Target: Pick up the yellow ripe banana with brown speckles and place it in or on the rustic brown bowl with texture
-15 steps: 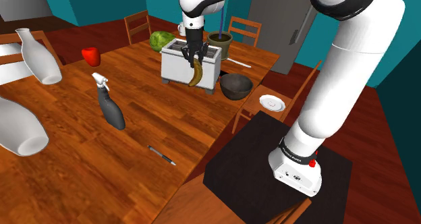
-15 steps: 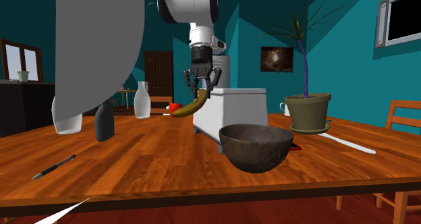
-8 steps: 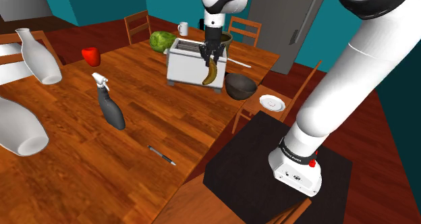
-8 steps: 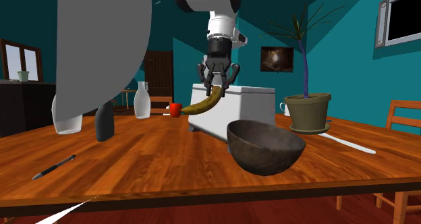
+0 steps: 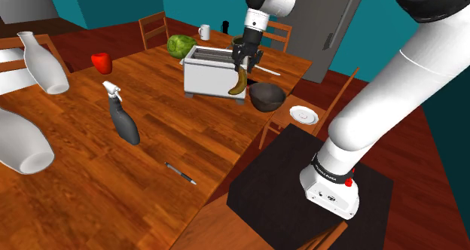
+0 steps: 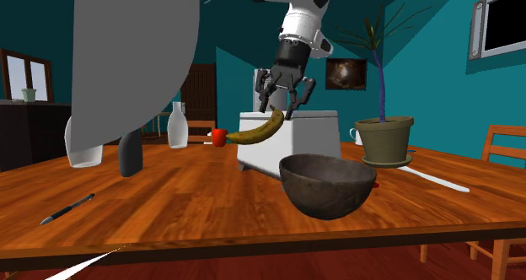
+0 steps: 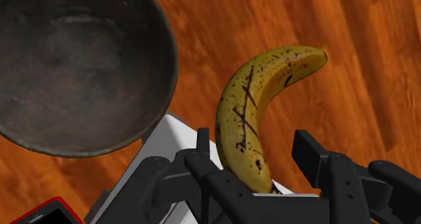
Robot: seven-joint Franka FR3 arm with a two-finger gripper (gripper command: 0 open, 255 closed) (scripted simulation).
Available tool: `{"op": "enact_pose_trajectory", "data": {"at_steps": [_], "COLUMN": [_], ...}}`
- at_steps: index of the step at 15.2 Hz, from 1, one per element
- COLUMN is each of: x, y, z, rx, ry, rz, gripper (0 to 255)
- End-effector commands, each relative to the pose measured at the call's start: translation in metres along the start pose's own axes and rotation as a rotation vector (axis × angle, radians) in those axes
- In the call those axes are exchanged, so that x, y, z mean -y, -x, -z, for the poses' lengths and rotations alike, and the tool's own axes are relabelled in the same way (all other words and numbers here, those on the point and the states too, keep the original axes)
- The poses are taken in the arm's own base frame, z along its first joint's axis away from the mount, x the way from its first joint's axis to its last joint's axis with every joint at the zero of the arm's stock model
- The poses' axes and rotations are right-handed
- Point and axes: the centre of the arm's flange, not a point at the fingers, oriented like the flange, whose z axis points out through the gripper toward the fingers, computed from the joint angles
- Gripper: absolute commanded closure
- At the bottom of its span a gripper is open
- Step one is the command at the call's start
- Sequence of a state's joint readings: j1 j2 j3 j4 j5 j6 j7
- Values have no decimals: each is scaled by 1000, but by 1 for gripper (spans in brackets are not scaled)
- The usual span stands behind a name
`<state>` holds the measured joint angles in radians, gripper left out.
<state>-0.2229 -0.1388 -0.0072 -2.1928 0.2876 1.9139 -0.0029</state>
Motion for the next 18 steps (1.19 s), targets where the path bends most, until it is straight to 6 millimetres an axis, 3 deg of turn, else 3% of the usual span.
{"op": "enact_pose_trajectory", "data": {"at_steps": [1,3,5,12,18], "x": [4,27,59,52,51], "y": [29,82,118,102,101], "z": [0,-10,-27,-60,-62], "rx": [-105,-314,-498,-498,-498], "ry": [1,3,5,5,5], "rz": [-165,-496,-785,-785,-785], "gripper": [0,0,0,0,0]}}
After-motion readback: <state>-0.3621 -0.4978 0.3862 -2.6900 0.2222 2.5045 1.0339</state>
